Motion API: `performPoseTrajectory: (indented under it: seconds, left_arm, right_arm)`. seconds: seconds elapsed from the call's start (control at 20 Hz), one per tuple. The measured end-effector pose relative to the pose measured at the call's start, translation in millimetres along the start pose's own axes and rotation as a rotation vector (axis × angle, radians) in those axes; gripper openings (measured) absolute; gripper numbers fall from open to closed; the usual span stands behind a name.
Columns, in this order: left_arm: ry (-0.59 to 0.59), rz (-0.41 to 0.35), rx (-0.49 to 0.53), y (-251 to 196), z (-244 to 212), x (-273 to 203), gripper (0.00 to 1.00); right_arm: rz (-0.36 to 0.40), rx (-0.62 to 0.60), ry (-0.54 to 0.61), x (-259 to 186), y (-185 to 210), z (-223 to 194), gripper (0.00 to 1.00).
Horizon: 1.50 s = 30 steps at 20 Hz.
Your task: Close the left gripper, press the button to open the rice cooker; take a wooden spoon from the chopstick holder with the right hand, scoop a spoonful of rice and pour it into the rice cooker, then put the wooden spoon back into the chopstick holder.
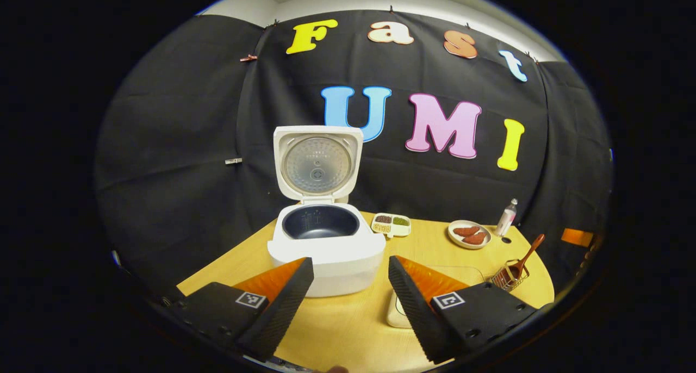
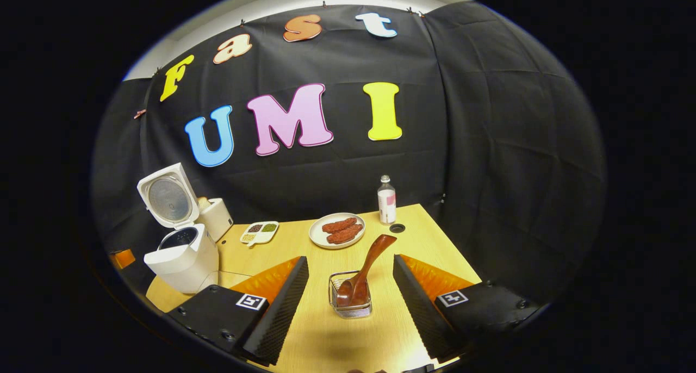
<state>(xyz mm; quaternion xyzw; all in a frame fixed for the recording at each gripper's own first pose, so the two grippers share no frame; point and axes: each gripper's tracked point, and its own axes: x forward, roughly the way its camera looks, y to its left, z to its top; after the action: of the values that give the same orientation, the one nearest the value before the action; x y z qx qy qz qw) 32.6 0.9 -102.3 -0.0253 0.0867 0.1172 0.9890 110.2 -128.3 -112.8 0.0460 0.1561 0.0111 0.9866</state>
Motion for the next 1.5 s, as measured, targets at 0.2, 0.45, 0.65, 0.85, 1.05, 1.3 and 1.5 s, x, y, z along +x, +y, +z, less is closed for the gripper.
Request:
performPoseTrajectory:
  seconds: [0.2, 0.45, 0.65, 0.85, 1.05, 1.3, 1.5]
  left_arm:
    - [-0.009, -0.014, -0.026, -42, -11, -15, 0.95]
    - [-0.003, -0.021, -0.055, -73, -24, -31, 0.96]
    - [0.047, 0.034, -0.01, -65, -35, -46, 0.96]
    - [0.09, 0.044, 0.014, -60, -38, -49, 0.95]
    - [0.093, 0.039, 0.004, -61, -33, -34, 0.96]
    - [0.131, 0.053, -0.01, -55, -48, -36, 0.96]
    - [0.18, 0.054, -0.021, -44, -67, -44, 0.96]
  right_arm:
    - [0.03, 0.014, 0.036, 27, -15, -10, 0.98]
    - [0.051, 0.036, 0.076, 71, -26, -30, 0.99]
    - [0.059, 0.107, 0.156, 116, -25, -60, 0.98]
    - [0.053, 0.208, 0.24, 150, -25, -84, 0.99]
    - [0.045, 0.293, 0.257, 174, -26, -86, 0.97]
    - [0.023, 0.311, 0.256, 185, -17, -83, 0.53]
    - [-0.017, 0.262, 0.251, 181, -19, -83, 0.25]
